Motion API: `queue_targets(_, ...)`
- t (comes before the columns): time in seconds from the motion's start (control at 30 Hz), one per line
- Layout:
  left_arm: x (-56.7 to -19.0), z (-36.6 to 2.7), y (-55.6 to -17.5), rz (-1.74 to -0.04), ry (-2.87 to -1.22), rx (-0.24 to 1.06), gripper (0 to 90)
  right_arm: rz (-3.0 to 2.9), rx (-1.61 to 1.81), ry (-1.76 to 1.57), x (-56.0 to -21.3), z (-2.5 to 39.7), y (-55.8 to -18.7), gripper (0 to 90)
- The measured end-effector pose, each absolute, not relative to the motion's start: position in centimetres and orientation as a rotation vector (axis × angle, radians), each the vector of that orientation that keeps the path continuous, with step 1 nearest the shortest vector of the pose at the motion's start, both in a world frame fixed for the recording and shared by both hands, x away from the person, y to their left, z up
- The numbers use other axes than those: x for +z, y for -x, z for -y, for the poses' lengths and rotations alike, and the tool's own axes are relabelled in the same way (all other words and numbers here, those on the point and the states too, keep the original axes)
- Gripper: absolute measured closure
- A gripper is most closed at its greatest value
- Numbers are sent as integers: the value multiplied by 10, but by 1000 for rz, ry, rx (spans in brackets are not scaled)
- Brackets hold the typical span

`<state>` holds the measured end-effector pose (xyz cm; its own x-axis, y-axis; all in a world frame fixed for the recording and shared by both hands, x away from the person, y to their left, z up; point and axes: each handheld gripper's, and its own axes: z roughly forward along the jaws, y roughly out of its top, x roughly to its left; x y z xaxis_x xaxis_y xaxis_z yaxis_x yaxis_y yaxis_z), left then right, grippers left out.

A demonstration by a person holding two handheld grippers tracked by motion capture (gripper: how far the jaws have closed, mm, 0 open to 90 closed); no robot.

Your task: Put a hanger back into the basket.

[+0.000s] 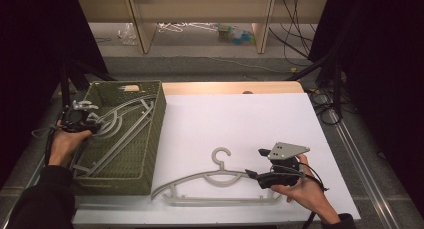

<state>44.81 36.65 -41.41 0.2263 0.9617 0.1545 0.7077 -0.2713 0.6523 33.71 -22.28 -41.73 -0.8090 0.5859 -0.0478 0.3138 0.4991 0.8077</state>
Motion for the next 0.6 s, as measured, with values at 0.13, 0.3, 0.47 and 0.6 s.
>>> queue_targets(0.13, -403, -362, -441, -1503, -1992, 773, 603, -2431, 1216, -758, -417, 223, -337, 215)
queue_targets(0.3, -388, -355, -429, -1445, -1907, 755, 547, -2430, 1217, -760, -417, 224, -337, 215)
queue_targets(0.47, -374, -346, -412, -1385, -1831, 742, 495, -2428, 1217, -759, -417, 223, -337, 215)
queue_targets(0.6, -363, -337, -397, -1335, -1793, 729, 464, -2431, 1216, -760, -417, 223, -337, 214)
